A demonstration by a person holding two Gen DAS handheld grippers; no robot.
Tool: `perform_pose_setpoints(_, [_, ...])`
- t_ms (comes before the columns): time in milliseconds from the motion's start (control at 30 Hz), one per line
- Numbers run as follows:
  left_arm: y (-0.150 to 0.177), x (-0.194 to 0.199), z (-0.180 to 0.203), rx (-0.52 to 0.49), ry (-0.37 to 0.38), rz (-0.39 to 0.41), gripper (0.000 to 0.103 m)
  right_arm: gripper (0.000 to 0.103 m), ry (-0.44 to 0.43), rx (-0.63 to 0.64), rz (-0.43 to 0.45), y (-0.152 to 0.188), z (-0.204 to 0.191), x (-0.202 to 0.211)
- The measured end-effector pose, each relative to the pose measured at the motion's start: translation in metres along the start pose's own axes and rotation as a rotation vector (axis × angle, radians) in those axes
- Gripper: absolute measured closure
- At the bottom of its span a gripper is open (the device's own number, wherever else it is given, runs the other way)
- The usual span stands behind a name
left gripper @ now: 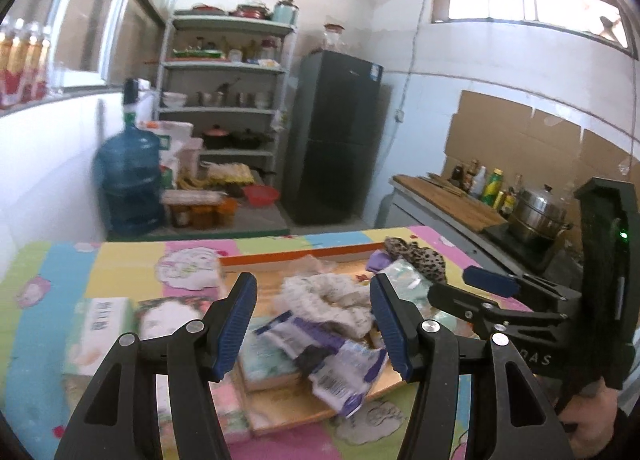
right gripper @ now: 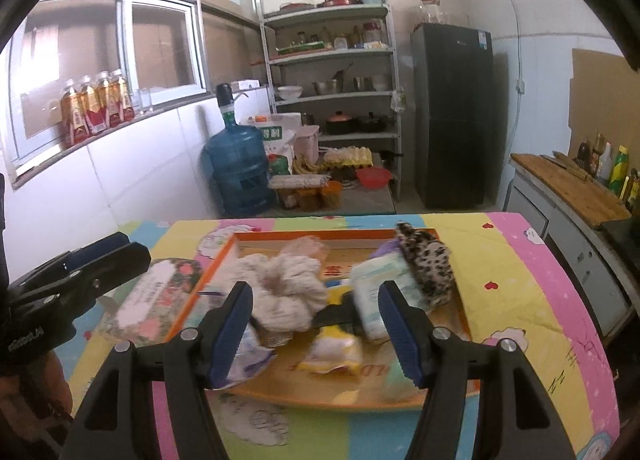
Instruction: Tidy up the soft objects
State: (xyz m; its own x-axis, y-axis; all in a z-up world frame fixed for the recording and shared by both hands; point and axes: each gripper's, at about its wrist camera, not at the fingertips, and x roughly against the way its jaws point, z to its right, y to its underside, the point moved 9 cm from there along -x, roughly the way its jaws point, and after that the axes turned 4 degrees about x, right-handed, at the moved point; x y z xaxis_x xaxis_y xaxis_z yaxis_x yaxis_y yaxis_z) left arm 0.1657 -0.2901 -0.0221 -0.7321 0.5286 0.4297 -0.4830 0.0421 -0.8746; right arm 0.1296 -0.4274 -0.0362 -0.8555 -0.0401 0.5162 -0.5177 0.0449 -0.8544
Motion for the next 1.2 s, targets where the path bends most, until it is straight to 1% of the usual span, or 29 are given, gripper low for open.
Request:
perform_pose_setpoints(167, [0.003,0.037,-0.022,0.001,-0.085,0.042,0.042,0.038,-0.019,-0.001,0.025,0.008,-0.036,0.015])
perform_pose_setpoints(300, [0.007,0.069,-0.045,-0.004,-0.195,0.081,0.042,0.038,-0.016,0.011,0.038,0.015,-0.067,0.024])
perform_pose_setpoints(400, [0.013,0.090,-0.062,-0.001,-0.248,0.093,0.042,0.038,-0.019,0.010,0.045,0.020,-0.086,0.029])
perform_pose_setpoints(533, [0.021,0.109,-0.081,0.007,-0.277,0.075,0.042,0.038,-0.019,0.005,0.049,0.029,-0.114,0.034])
perform_pose_setpoints(667, [0.030,0.124,-0.100,0.018,-0.318,0.061,0.042,0.038,0.002,-0.007,0.030,0.036,-0.131,0.032])
perform_pose_setpoints(767, [0.037,0.133,-0.110,0.029,-0.327,0.054,0.042,0.038,-0.009,-0.018,0.009,0.042,-0.146,0.030])
perform_pose_setpoints(867, [0.043,0.140,-0.119,0.043,-0.347,0.048,0.043,0.038,-0.007,-0.021,0.007,0.044,-0.158,0.032])
perform_pose_setpoints(967, [0.047,0.146,-0.129,0.060,-0.373,0.041,0.042,0.038,0.013,-0.012,0.018,0.043,-0.169,0.037])
perform_pose_setpoints(1200, [0.050,0.153,-0.141,0.078,-0.380,0.042,0.042,0.038,0.029,0.024,0.039,0.036,-0.188,0.043])
